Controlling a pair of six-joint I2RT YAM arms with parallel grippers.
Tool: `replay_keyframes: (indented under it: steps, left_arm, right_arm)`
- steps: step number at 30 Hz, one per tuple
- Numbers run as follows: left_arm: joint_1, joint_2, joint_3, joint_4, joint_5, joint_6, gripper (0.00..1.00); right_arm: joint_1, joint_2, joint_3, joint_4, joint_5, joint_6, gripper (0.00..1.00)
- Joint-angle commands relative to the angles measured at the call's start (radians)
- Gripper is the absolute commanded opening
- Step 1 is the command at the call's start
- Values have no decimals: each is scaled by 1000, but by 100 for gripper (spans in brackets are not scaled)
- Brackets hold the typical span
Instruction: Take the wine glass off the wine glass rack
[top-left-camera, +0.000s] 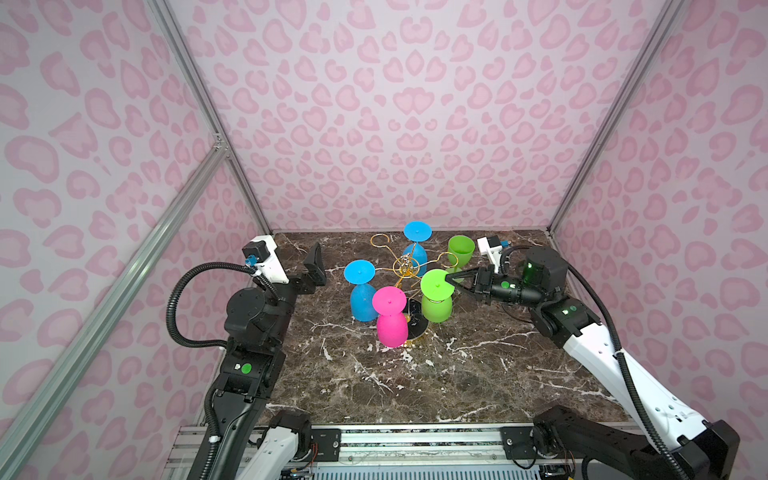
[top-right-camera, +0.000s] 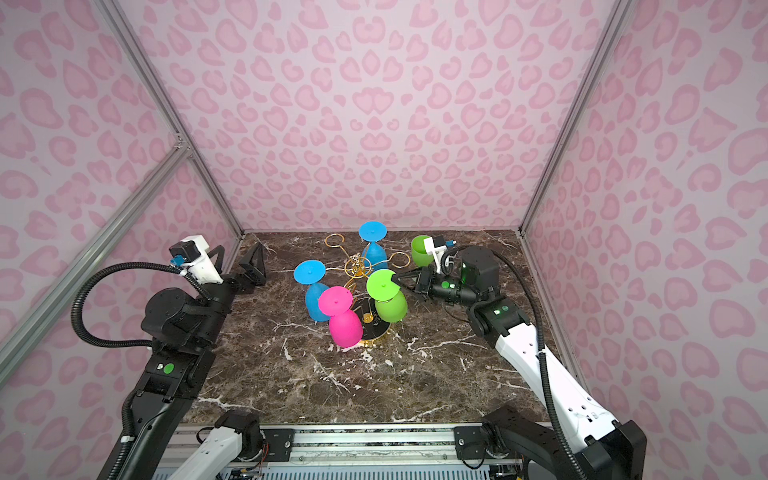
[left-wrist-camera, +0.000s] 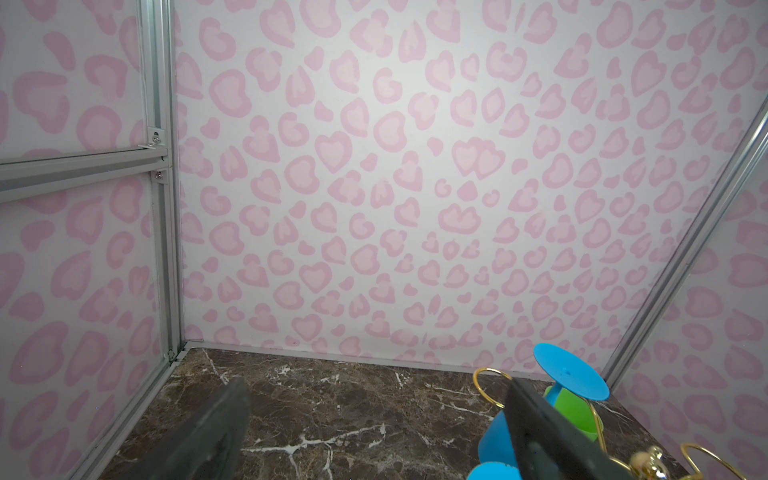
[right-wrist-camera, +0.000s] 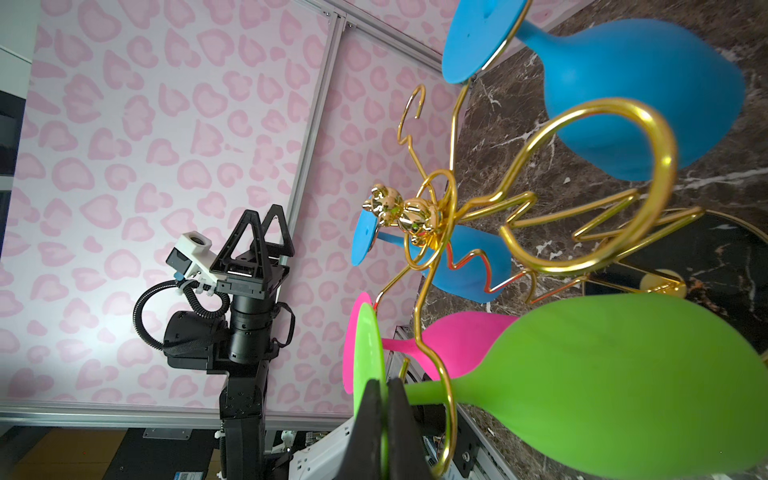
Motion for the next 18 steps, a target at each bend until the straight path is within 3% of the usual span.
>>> replay_keyframes:
  steps: [1,18]
  left_arm:
    - [1,-4,-1,32,4,2,97]
    - [1,-16,-6,28,1,8,97]
  right_arm:
    - [3,8,7,49,-2,15,0]
    - [59,95,100,27,30,-40,0]
